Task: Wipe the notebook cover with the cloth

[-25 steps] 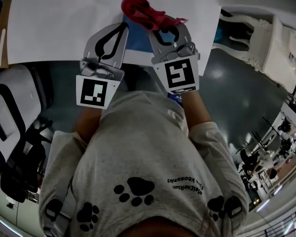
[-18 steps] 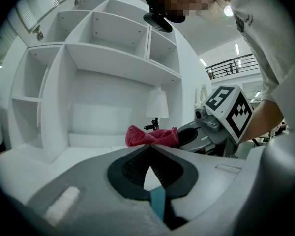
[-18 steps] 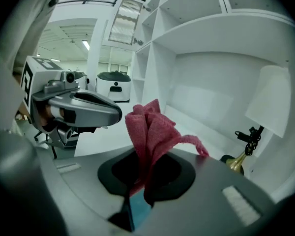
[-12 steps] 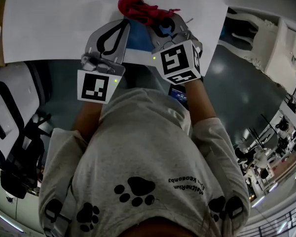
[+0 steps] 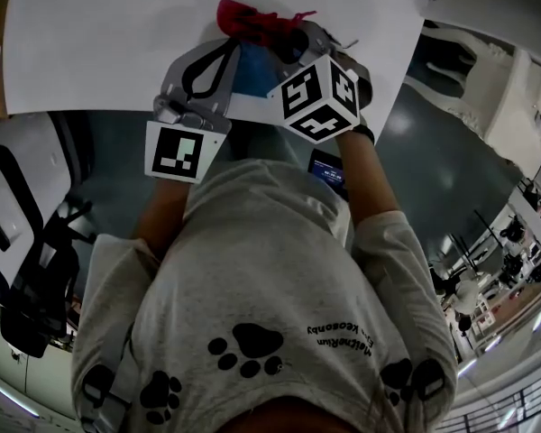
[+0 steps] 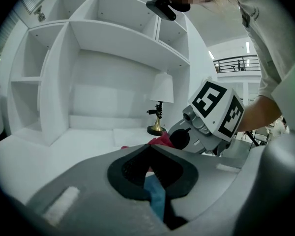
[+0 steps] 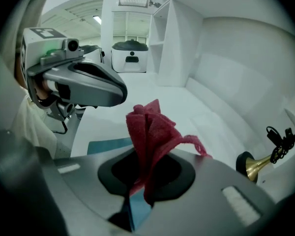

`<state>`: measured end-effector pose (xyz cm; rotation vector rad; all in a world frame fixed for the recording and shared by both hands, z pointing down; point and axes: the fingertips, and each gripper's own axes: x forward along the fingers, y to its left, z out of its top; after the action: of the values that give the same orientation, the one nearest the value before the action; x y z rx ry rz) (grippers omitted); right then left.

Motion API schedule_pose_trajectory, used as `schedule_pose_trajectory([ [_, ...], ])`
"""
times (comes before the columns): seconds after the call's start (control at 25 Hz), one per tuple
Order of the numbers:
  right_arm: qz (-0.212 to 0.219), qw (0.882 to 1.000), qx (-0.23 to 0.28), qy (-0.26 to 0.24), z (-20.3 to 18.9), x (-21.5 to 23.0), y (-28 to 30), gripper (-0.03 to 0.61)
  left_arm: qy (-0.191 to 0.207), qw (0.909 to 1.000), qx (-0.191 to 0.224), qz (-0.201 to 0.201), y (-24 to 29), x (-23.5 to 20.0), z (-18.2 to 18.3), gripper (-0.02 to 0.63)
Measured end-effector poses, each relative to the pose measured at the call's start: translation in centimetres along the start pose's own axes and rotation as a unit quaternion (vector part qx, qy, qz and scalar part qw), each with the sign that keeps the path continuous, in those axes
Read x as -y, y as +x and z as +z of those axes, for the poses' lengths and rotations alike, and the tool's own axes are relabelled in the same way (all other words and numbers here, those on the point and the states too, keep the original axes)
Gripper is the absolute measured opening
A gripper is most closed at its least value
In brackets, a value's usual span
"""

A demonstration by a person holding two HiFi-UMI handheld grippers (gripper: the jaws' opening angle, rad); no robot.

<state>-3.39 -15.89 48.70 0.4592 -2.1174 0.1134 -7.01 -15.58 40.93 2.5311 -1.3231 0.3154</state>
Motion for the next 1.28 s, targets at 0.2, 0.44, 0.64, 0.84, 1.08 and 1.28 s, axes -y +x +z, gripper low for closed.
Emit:
schedule_pose_trajectory([
  [0.2, 0.018, 0.999, -0.030, -0.021, -0.5, -0.2, 1.0, 0.051, -0.008, 0.9997, -0.025, 0.000, 0.4, -0.3, -0.9, -0.005],
  [0.44, 0.044, 0.995, -0.070, -0.051, -1.2, -0.7, 2.1, 0.051, -0.012, 0.9988, -0.047, 0.005, 1.0, -0.5, -1.9, -0.004],
  [0.64, 0.067, 0.991, -0.099, -0.062, -1.9, -1.1, 2.7, 0.051, -0.019, 0.9978, -0.063, 0.012, 1.3, -0.6, -2.4, -0.004],
  [0.84, 0.071, 0.987, -0.121, -0.071, -2.6, -1.4, 3.2, 0.049, -0.028, 0.9971, -0.067, 0.020, 1.0, -0.9, -2.7, -0.003],
  [1.08, 0.070, 0.984, -0.144, -0.078, -3.7, -1.6, 3.4, 0.049, -0.032, 0.9969, -0.067, 0.025, 0.6, -1.1, -2.9, -0.005],
  [1.28, 0.061, 0.983, -0.158, -0.076, -4.9, -1.3, 2.7, 0.049, -0.030, 0.9972, -0.065, 0.022, 0.3, -0.7, -2.7, -0.003],
])
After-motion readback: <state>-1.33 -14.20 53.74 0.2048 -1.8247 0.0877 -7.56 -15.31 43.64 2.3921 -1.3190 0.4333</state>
